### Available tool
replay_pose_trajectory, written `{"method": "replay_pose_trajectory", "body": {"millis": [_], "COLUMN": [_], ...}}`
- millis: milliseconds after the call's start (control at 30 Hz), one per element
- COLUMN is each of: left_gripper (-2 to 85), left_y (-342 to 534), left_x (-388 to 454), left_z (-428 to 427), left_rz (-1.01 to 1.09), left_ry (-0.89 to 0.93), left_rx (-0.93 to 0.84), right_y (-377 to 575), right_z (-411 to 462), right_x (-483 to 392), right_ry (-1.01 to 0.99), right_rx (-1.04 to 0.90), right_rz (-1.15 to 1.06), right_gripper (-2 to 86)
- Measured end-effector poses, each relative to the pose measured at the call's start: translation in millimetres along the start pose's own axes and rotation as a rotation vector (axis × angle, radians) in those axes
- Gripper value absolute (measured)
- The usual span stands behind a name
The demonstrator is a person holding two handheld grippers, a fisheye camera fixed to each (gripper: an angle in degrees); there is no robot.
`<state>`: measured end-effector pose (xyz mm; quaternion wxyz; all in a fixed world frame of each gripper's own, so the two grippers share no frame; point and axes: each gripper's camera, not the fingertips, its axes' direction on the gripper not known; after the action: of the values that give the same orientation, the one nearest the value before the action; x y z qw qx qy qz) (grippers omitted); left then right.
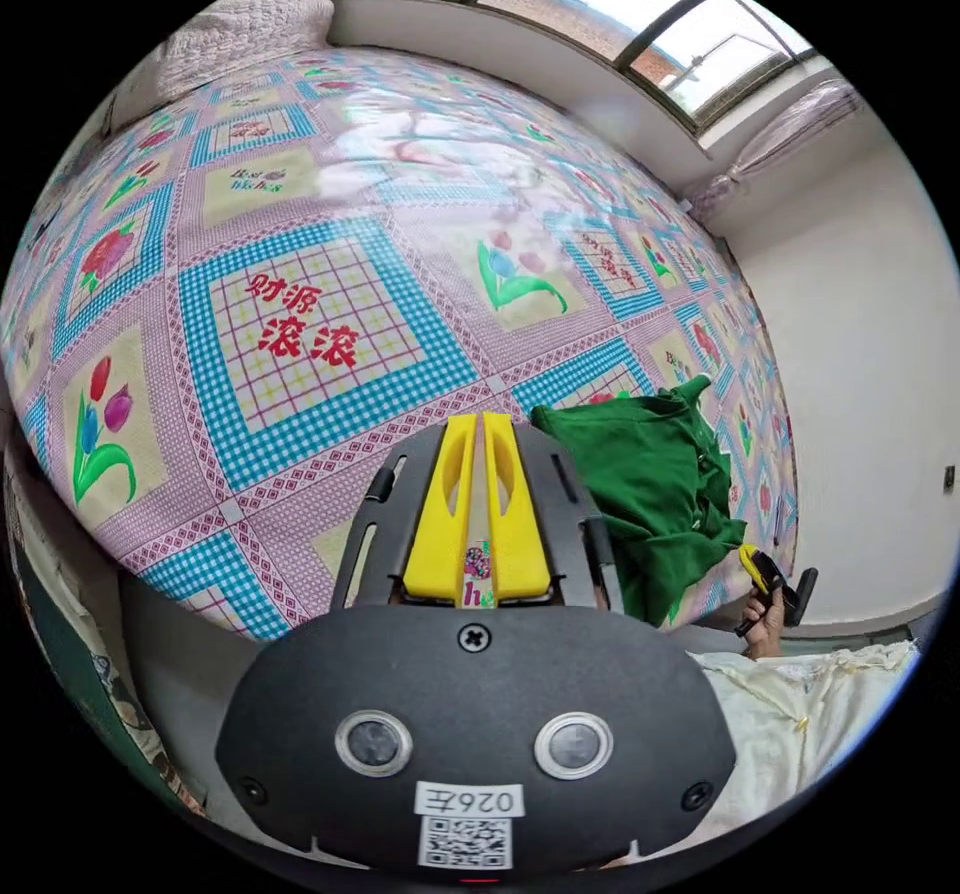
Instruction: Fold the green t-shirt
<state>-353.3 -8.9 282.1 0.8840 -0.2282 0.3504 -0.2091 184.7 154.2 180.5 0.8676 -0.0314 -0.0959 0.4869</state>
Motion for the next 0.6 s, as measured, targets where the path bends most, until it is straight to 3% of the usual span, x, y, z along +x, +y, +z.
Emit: {"method": "replay_pose_trajectory", "body": {"millis": [167, 267, 467, 600], "left_gripper": [6.8, 7.9, 8.0, 14.5], "left_y": [-51, -74, -87, -91], "left_x": [84, 147, 233, 249], "left_z": [31, 86, 170, 200], "left_rz": [0.272, 0.446, 0.659, 0.726], "left_ry": [0.173, 0.299, 0.192, 0.145], "left_rx": [-0.034, -0.195, -0.368, -0.411], "right_y": [-25, -44, -66, -75], "right_z": [-13, 10, 62, 86], "right_x": [-18, -40, -74, -80], "right_ry": [-0.013, -0.037, 0.038, 0.057], "right_rx": [0.105, 0.038, -0.074, -0.127], "right_rz": [-0.052, -0.138, -0.279, -0.325], "right_gripper": [6.0, 7.2, 8.3, 8.9]}}
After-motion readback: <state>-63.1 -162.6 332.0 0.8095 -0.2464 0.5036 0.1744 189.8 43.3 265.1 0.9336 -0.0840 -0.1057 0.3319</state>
